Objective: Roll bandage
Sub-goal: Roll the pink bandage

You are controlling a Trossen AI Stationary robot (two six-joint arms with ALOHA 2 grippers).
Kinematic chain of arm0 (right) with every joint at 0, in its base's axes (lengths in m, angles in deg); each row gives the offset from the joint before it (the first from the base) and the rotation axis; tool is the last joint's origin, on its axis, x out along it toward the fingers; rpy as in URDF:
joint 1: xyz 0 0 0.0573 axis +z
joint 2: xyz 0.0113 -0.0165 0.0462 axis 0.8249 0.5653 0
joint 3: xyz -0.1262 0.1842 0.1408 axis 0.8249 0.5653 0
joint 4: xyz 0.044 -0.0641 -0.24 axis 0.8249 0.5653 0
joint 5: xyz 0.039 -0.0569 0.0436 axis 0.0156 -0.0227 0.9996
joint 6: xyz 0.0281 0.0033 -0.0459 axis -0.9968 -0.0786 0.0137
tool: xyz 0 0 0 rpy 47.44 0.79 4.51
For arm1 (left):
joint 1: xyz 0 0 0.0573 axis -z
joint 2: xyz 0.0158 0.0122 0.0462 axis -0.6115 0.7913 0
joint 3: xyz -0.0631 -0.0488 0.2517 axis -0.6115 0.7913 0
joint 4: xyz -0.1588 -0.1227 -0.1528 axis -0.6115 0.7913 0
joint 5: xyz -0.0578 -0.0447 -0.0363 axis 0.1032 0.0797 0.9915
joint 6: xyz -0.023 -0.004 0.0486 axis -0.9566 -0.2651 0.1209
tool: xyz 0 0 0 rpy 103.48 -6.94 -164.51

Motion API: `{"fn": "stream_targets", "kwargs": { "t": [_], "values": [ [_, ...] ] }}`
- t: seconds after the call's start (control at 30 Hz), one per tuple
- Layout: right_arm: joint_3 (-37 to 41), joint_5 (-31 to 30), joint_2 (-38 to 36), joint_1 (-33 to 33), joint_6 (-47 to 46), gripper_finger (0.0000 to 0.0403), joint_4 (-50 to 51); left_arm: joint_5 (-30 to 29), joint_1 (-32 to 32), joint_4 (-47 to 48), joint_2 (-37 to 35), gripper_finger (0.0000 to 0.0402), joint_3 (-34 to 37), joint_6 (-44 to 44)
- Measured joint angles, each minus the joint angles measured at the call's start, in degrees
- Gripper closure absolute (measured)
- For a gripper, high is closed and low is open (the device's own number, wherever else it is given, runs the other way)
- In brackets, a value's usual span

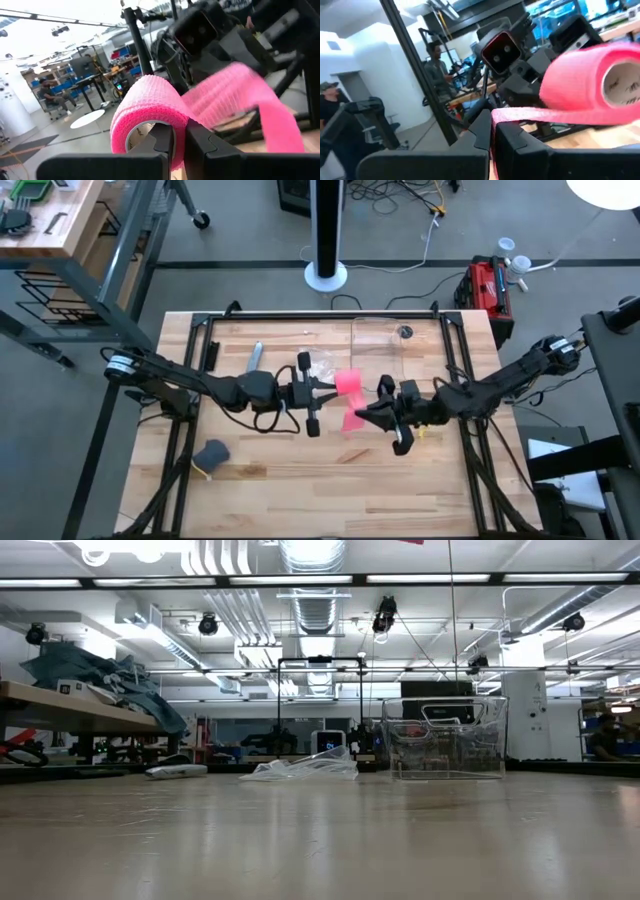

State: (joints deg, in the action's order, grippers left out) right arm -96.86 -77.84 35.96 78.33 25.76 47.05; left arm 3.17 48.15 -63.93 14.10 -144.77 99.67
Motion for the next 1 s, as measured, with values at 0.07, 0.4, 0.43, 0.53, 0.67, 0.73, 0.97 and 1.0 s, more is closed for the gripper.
{"fn": "stream_targets", "kwargs": {
  "t": [0.07, 0.4, 0.43, 0.53, 0.67, 0.73, 0.97, 1.0],
  "values": [
    [-0.3, 0.4, 0.4, -0.2, -0.5, 0.0403, 2.2, 0.0, 0.0, -1.8, 0.0, 0.0391, 0.0, -0.4],
    [0.2, 0.6, 0.3, 0.9, -0.2, 0.0403, 4.2, 9.3, -0.3, -7.9, -2.2, 0.0391, -0.2, -13.8],
    [0.2, 0.6, 0.7, 0.9, -0.1, 0.0403, 4.0, 10.0, -0.3, -8.3, -2.2, 0.0391, -0.2, -15.2],
    [0.0, 0.6, 1.4, 0.9, -0.2, 0.0403, 3.5, 9.1, -0.2, -8.6, -2.2, 0.0391, -0.2, -15.3],
    [-1.0, -0.1, 3.0, 0.8, -0.7, 0.0403, 2.8, 7.4, -1.1, -10.3, -1.8, 0.0391, -0.2, -20.6],
    [-1.2, -0.2, 4.2, 0.4, -0.1, 0.0403, 3.1, 15.0, -2.0, -11.7, -1.6, 0.0391, -0.2, -24.6],
    [-1.4, -0.1, 4.6, -1.2, -0.3, 0.0403, 4.4, 21.9, -2.1, -15.7, -1.6, 0.0391, -0.3, -30.2],
    [-1.4, -0.1, 4.9, -1.5, -0.4, 0.0403, 4.3, 22.1, -2.1, -15.7, -1.6, 0.0391, -0.3, -30.8]
  ]
}}
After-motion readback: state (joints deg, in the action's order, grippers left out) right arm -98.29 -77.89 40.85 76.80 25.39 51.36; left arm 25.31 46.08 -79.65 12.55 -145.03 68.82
